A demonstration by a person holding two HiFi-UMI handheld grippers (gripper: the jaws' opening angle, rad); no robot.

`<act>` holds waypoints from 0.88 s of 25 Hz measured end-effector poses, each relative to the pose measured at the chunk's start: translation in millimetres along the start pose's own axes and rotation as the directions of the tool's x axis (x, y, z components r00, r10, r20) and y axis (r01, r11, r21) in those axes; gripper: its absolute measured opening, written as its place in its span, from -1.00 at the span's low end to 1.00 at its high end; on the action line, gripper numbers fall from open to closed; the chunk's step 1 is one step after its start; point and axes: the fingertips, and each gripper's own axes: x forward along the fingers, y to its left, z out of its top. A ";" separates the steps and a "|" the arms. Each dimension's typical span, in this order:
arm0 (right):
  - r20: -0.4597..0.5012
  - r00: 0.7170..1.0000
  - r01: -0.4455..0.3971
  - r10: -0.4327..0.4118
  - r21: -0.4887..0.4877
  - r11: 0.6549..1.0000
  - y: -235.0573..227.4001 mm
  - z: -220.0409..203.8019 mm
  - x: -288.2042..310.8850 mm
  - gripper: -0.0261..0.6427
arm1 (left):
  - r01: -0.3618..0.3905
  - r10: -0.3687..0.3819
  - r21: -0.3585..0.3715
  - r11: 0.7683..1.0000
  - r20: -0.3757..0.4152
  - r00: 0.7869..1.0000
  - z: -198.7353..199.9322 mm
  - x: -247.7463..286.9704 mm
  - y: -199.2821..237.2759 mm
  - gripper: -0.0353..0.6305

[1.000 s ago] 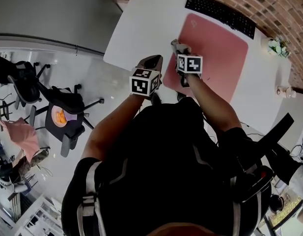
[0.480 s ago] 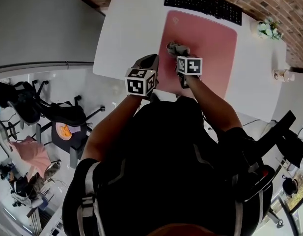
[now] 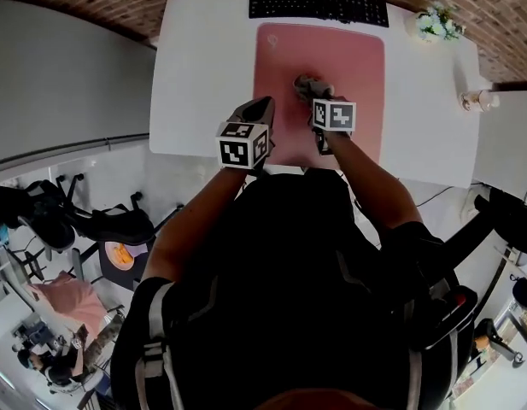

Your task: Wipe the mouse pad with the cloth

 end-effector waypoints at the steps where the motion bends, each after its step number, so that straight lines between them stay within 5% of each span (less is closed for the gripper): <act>1: 0.005 1.000 0.015 -0.015 0.012 1.000 -8.1 -0.2 -3.8 -0.83 | 0.011 -0.011 0.007 1.000 -0.004 1.000 0.2 3.9 -3.8 -0.89; 22: 0.062 0.958 0.262 -0.279 0.205 0.943 -156.4 -16.1 -86.8 -0.83 | 0.156 -0.154 0.086 0.984 -0.029 0.988 12.2 38.8 -62.1 -0.89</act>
